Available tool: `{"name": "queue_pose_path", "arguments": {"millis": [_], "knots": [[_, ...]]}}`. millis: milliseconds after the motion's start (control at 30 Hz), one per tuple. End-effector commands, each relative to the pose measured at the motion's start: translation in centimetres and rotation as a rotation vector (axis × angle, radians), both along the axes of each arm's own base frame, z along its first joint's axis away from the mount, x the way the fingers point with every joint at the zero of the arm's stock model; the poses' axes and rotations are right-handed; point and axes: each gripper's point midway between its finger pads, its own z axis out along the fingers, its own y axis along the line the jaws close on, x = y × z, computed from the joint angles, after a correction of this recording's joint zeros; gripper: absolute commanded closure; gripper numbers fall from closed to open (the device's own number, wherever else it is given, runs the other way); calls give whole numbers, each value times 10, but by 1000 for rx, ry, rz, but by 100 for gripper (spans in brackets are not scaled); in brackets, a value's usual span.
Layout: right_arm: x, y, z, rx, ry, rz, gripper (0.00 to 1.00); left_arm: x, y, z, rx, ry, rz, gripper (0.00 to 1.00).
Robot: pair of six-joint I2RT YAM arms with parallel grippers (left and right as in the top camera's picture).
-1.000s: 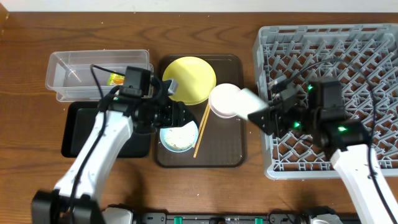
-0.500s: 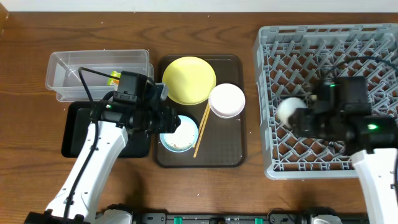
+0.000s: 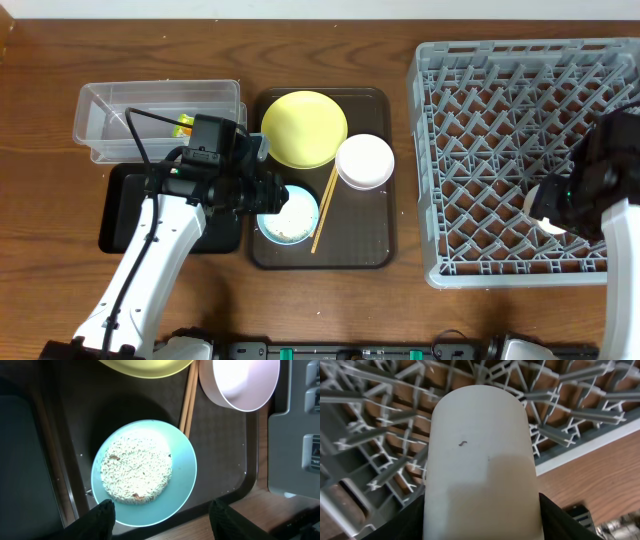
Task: Sort waste into correct bins and load items into the dishwasher rack
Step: 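Carry the white cup with the right gripper and place it in the rack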
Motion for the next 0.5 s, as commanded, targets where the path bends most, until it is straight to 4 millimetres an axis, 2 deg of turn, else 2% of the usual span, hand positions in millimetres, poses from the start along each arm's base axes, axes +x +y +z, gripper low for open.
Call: {"name": "queue_pose_path", "arguments": {"millis": [0, 200, 467], "knots": [[2, -4, -8, 9, 46, -17, 99, 0, 2, 3, 10, -18, -10, 37], [9, 19, -25, 156, 89, 56, 99, 0, 2, 3, 10, -18, -10, 37], [6, 17, -35, 152, 135, 53, 96, 0, 2, 3, 10, -18, -10, 37]]}}
